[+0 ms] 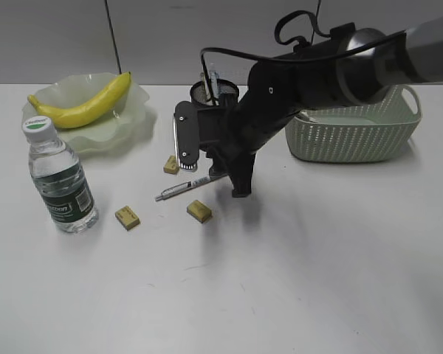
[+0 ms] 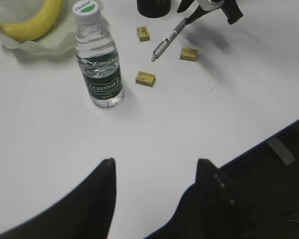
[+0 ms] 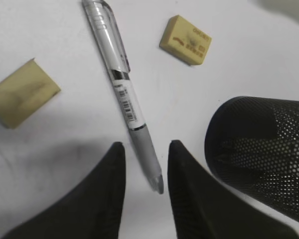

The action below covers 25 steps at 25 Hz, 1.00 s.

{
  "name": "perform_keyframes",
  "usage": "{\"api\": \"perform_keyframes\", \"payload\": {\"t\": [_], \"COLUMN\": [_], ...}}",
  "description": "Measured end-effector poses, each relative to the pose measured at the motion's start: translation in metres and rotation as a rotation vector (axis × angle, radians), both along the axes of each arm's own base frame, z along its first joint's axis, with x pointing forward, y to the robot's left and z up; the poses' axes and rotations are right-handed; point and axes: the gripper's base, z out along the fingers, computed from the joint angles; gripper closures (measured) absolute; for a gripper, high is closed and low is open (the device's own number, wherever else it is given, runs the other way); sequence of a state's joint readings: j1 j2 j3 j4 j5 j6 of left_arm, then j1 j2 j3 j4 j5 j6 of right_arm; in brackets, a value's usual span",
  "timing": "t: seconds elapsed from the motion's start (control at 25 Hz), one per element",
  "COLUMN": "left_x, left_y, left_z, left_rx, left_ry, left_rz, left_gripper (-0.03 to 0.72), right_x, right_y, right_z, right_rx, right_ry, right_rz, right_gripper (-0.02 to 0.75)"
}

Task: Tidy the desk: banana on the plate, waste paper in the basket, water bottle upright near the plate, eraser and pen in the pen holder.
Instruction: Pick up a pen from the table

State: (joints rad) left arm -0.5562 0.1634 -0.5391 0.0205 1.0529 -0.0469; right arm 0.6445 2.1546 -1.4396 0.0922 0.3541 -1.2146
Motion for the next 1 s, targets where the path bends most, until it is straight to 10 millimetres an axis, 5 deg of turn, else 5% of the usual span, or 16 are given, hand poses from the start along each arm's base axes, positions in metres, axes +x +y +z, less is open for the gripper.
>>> {"api": "perform_keyframes", "payload": {"t": [0.52, 1.0], "left_x": [0.0, 0.0], "left_y": [0.0, 0.0], "left_z": [0.0, 0.0], "left_rx": [0.0, 0.0], "left_ry": [0.0, 0.0], "left_rz": [0.0, 0.0], "left_gripper": [0.304, 0.304], "right_x": [0.021, 0.025], "right_y": [0.025, 0.027], "right_z": [-0.02, -0.034], "right_rx": [0.023, -0.015], "right_ry": [0.171, 0.168], "right_rz": [-0.042, -0.009], "right_gripper": [0.437, 0.437]}}
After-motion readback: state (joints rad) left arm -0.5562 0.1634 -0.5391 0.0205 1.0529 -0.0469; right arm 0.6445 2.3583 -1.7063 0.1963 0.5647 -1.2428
